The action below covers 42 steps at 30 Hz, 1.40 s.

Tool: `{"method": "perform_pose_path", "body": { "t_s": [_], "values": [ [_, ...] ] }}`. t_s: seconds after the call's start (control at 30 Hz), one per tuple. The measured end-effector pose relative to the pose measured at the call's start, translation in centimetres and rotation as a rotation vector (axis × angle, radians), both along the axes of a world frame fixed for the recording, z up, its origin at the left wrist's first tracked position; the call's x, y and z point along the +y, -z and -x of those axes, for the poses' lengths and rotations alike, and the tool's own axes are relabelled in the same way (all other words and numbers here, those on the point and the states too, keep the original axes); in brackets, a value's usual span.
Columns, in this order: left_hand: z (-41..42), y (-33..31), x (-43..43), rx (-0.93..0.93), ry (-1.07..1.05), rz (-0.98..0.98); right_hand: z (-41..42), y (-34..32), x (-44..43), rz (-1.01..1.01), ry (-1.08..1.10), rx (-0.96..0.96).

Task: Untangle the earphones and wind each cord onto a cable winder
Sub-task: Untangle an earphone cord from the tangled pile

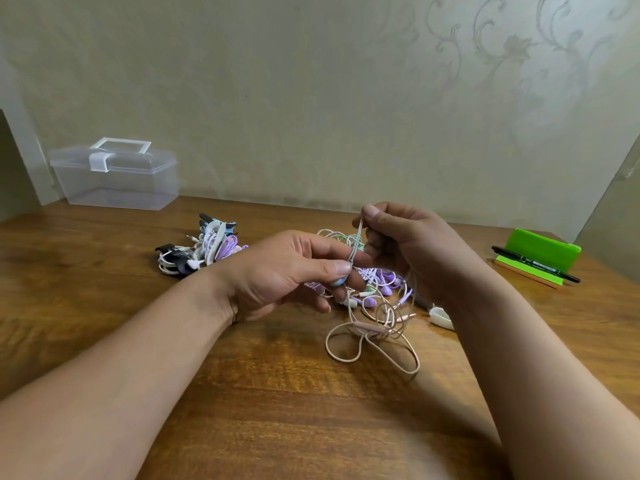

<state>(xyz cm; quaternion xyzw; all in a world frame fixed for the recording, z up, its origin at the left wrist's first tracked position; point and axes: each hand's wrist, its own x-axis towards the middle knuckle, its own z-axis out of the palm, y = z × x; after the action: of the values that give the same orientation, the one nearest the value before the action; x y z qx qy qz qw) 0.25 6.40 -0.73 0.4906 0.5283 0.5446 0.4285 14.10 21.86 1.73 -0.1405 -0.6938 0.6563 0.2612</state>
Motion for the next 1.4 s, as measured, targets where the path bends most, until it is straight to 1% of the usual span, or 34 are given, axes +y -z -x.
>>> {"method": "perform_pose_path", "body": {
  "t_s": [0.07, 0.2, 0.27, 0.43, 0.53, 0.67, 0.77, 0.9, 1.0, 1.1, 1.17, 1.27, 1.33, 1.4],
  "values": [
    [-0.1, -0.1, 0.0, -0.040, 0.006, -0.034, 0.1, 0.2, 0.1, 0.022, 0.001, -0.025],
    [0.0, -0.6, 0.2, -0.133, -0.034, -0.178, 0.6, 0.7, -0.1, 0.198, -0.061, -0.013],
    [0.2, -0.7, 0.3, -0.164, -0.073, -0.225, 0.9, 1.0, -0.5, 0.202, -0.078, -0.033],
    [0.7, -0.6, 0.6, -0.196, -0.197, -0.232, 1.5, 1.8, -1.6, 0.039, -0.094, -0.126],
    [0.7, -0.6, 0.7, -0.142, -0.256, -0.230, 1.4, 1.7, -2.0, -0.059, -0.063, -0.156],
    [0.9, -0.7, 0.5, -0.075, -0.286, -0.230, 1.5, 1.7, -1.9, -0.285, 0.051, -0.225],
    [0.8, -0.8, 0.5, -0.059, -0.290, -0.233, 1.6, 1.9, -1.9, -0.445, 0.112, -0.276],
    [0.6, -0.8, 0.5, -0.128, -0.260, -0.233, 1.8, 2.4, -2.7, -0.540, 0.073, -0.365],
    [1.2, -0.9, 0.5, -0.147, -0.277, -0.255, 2.0, 2.5, -2.6, -0.639, 0.131, -0.426],
    [1.6, -1.0, 0.4, -0.118, -0.330, -0.268, 1.7, 2.1, -2.1, -0.676, 0.189, -0.417],
    [1.8, -0.9, 0.4, -0.102, -0.352, -0.272, 1.6, 1.8, -2.1, -0.683, 0.183, -0.384],
    [1.9, -0.6, 0.7, -0.012, -0.389, -0.263, 1.6, 1.7, -2.7, -0.812, 0.137, -0.358],
    [2.0, -0.2, 1.0, 0.104, -0.417, -0.242, 1.5, 1.6, -3.0, -0.903, 0.108, -0.356],
    [2.3, 0.3, 1.1, 0.225, -0.439, -0.202, 1.4, 1.4, -3.1, -0.947, 0.114, -0.343]
  ]
}}
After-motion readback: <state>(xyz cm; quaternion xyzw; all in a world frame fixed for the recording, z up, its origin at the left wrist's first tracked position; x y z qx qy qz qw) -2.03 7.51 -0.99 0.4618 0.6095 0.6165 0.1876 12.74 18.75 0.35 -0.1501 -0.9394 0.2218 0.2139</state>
